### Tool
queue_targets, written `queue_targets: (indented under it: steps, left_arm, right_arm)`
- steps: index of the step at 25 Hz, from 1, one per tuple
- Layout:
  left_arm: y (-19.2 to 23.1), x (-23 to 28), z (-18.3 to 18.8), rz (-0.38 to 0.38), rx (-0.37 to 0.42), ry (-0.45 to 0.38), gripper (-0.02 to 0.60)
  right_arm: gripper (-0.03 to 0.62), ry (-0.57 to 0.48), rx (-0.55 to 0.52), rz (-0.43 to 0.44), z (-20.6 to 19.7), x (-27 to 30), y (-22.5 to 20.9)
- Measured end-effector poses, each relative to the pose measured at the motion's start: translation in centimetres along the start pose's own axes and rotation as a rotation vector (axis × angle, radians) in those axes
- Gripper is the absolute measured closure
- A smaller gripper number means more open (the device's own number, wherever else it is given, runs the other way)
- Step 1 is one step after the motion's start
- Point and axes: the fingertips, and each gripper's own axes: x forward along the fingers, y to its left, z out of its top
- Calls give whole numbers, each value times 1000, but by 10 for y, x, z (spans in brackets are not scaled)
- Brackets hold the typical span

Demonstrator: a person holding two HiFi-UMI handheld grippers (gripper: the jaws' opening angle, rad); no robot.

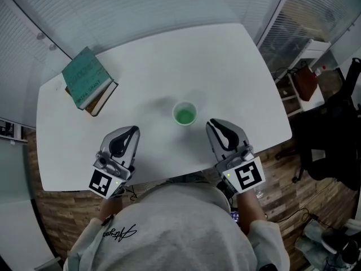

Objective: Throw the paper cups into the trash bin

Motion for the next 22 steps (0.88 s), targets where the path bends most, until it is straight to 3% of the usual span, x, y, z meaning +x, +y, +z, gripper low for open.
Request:
queue_targets:
  steps: [3,6,22]
  left_arm:
    - [-2,3,1,13,-3,-8,578]
    - [-5,5,1,29,0,-5,578]
    - [-4,5,-5,87,0,18,578]
  right_arm:
    - [575,29,0,44,-8,2,0]
    - [505,57,4,81,-14,2,0]
    - [365,148,-27,219,-40,14,9]
